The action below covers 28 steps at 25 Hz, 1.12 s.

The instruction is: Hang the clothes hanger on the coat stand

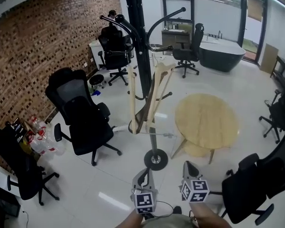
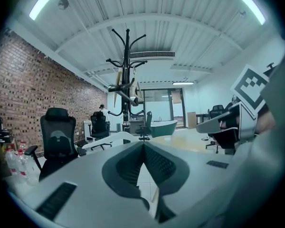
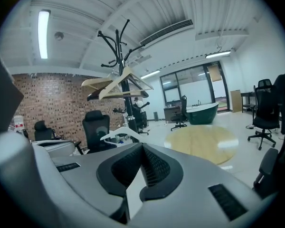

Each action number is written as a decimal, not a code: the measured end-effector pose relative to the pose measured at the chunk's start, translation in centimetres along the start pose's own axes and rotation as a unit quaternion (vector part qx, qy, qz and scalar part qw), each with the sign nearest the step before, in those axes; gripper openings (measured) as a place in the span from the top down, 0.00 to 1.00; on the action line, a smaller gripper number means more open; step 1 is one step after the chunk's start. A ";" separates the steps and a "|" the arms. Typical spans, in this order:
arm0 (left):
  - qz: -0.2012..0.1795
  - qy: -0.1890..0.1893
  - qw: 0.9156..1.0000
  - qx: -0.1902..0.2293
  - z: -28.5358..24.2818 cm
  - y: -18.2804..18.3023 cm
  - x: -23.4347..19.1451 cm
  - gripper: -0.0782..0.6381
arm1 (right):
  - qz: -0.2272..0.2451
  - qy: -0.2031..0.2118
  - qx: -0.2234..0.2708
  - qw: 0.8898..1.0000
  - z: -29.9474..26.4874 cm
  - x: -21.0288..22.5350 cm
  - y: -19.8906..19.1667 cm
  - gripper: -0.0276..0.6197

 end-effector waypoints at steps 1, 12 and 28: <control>0.000 0.000 1.000 -0.002 0.1 -0.2 0.3 0.87 | 0.000 0.002 -0.003 1.000 0.0 0.2 -0.1 0.96; -0.002 0.002 1.000 -0.016 0.1 -0.7 1.9 0.87 | -0.002 0.019 -0.017 1.000 0.1 1.1 -0.3 0.96; 0.011 -0.003 1.000 -0.010 1.3 -0.4 1.9 0.87 | 0.012 0.028 -0.010 0.999 1.9 0.1 -0.1 0.96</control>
Point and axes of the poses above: the fingertips, and each gripper's own axes: z backward along the fingers, x to its right, y out of its top, the point moved 10 cm from there along z, backward along the fingers, and after that the axes turned 11 degrees about -y, right-handed, at the moved point
